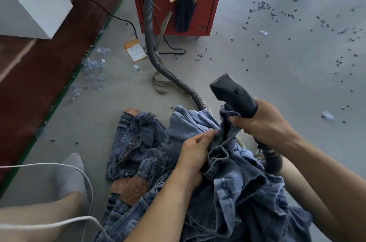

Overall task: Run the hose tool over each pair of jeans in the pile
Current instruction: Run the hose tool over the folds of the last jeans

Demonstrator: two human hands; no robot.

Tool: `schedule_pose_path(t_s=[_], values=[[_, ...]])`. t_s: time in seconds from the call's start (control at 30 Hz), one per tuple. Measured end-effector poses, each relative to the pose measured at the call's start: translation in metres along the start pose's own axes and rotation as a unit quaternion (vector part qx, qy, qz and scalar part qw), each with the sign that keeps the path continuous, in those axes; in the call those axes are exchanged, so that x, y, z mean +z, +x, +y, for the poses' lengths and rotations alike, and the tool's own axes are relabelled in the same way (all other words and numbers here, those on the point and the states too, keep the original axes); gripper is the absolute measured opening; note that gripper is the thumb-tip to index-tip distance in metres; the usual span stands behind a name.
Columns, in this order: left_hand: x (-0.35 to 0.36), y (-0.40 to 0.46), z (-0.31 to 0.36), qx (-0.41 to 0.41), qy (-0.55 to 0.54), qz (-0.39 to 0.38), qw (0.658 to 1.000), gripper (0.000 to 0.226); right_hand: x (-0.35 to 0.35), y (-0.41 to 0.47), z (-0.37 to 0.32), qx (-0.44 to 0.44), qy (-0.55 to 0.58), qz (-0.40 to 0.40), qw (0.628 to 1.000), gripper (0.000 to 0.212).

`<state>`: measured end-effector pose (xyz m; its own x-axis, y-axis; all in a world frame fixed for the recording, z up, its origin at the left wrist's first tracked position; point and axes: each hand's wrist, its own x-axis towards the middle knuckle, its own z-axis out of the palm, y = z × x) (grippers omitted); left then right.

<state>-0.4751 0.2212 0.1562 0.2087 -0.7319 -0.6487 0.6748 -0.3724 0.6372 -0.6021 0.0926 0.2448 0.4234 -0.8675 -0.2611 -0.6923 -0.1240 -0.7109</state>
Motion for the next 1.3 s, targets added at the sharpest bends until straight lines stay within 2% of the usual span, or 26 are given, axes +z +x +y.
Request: schedule_pose_path(t_s=[0.1, 0.17, 0.33, 0.43, 0.5, 0.57, 0.67, 0.73, 0.87, 0.93, 0.97, 1.03, 1.13, 1.23, 1.3], values=[[-0.002, 0.001, 0.001, -0.065, -0.156, 0.053, 0.984, 0.034, -0.008, -0.005, 0.010, 0.009, 0.015, 0.001, 1.000, 0.022], [-0.004, 0.000, 0.003, -0.112, -0.218, 0.062, 0.967, 0.042, -0.011, -0.007, 0.015, 0.017, 0.027, -0.006, 0.999, 0.024], [-0.008, -0.004, 0.009, -0.160, -0.287, 0.024, 0.944, 0.041, -0.012, -0.011, 0.019, 0.015, 0.033, -0.015, 0.999, 0.021], [-0.010, -0.003, 0.008, -0.148, -0.307, 0.012, 0.940, 0.039, -0.011, -0.012, 0.015, 0.008, 0.025, -0.016, 1.000, 0.016], [-0.011, -0.001, 0.008, -0.123, -0.285, 0.024, 0.950, 0.046, -0.006, -0.014, 0.010, -0.008, 0.022, -0.034, 0.999, 0.015], [-0.012, 0.000, 0.010, -0.120, -0.238, 0.012, 0.964, 0.063, 0.002, -0.017, 0.002, -0.040, 0.012, -0.078, 0.996, 0.016], [-0.011, -0.002, 0.018, -0.127, -0.134, -0.051, 0.982, 0.091, 0.010, -0.020, -0.008, -0.079, -0.034, -0.147, 0.985, 0.017], [-0.014, -0.004, 0.021, -0.111, -0.074, -0.089, 0.987, 0.100, 0.005, -0.019, -0.010, -0.083, -0.015, -0.158, 0.984, 0.018], [-0.017, -0.007, 0.031, -0.074, 0.131, -0.126, 0.981, 0.077, -0.024, -0.013, -0.008, -0.035, 0.064, -0.100, 0.992, 0.028], [-0.017, -0.001, 0.029, -0.029, 0.248, -0.085, 0.965, 0.040, -0.037, -0.008, -0.005, -0.028, 0.037, -0.066, 0.997, 0.037], [-0.017, 0.001, 0.026, -0.007, 0.269, -0.064, 0.961, 0.023, -0.043, -0.006, -0.004, -0.025, 0.012, -0.055, 0.998, 0.041], [-0.016, -0.001, 0.021, 0.022, 0.225, -0.051, 0.973, 0.004, -0.053, -0.005, -0.004, -0.035, -0.049, -0.065, 0.996, 0.042], [-0.013, -0.006, 0.016, 0.077, 0.184, -0.020, 0.980, 0.034, -0.065, -0.004, -0.003, -0.075, -0.131, -0.101, 0.983, 0.033], [-0.011, -0.010, 0.014, 0.093, 0.145, 0.011, 0.985, 0.035, -0.077, -0.006, -0.003, -0.106, -0.171, -0.127, 0.971, 0.030], [-0.012, -0.010, 0.013, 0.087, 0.115, 0.016, 0.989, 0.038, -0.083, -0.008, -0.003, -0.095, -0.186, -0.169, 0.963, 0.031]])
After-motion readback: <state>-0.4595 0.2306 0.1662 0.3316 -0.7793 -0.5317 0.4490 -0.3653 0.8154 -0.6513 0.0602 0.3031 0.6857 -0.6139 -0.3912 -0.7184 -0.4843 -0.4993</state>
